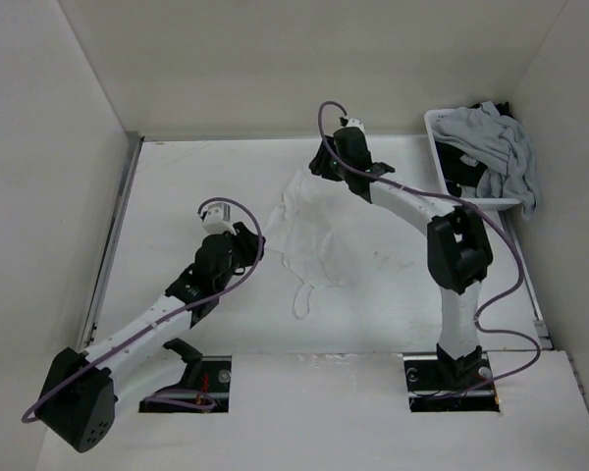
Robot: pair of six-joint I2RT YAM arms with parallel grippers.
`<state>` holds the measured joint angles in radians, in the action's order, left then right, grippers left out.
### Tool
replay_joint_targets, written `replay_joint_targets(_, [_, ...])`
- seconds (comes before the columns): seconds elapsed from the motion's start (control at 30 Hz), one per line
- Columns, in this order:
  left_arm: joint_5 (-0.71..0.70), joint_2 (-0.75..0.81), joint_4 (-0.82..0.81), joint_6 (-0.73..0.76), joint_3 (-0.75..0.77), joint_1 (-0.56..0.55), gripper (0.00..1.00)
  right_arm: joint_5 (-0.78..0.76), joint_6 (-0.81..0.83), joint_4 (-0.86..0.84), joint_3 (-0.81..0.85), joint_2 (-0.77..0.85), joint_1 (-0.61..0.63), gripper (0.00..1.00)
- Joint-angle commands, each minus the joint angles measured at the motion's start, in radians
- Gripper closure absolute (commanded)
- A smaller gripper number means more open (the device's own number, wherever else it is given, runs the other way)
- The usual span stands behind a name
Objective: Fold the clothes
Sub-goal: Move the tank top to the center of the board
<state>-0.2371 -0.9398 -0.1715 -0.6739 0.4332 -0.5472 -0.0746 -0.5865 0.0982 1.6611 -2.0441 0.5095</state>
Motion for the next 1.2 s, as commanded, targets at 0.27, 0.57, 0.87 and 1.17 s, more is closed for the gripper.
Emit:
replay_joint_targets(0.27, [-0.139, -0.35, -0.103, 0.224, 0.168, -0.435, 0.77, -0.155, -0.094, -0.29, -0.896, 0.741, 0.036, 0.96])
replay_joint_targets(0.57, [-0.194, -0.703, -0.002, 0.267, 0.447, -0.547, 0.77, -0.13, -0.222, -0.296, -1.265, 1.068, -0.062, 0.86])
replay_joint_targets(0.87, [-0.206, -0.817, 0.004, 0.287, 0.524, -0.583, 0.73, -0.062, -0.222, -0.333, -1.345, 1.122, -0.102, 0.76])
replay_joint_targets(1.17, [-0.196, -0.844, 0.007, 0.286, 0.527, -0.569, 0.73, -0.051, -0.222, -0.345, -1.385, 1.144, -0.111, 0.74])
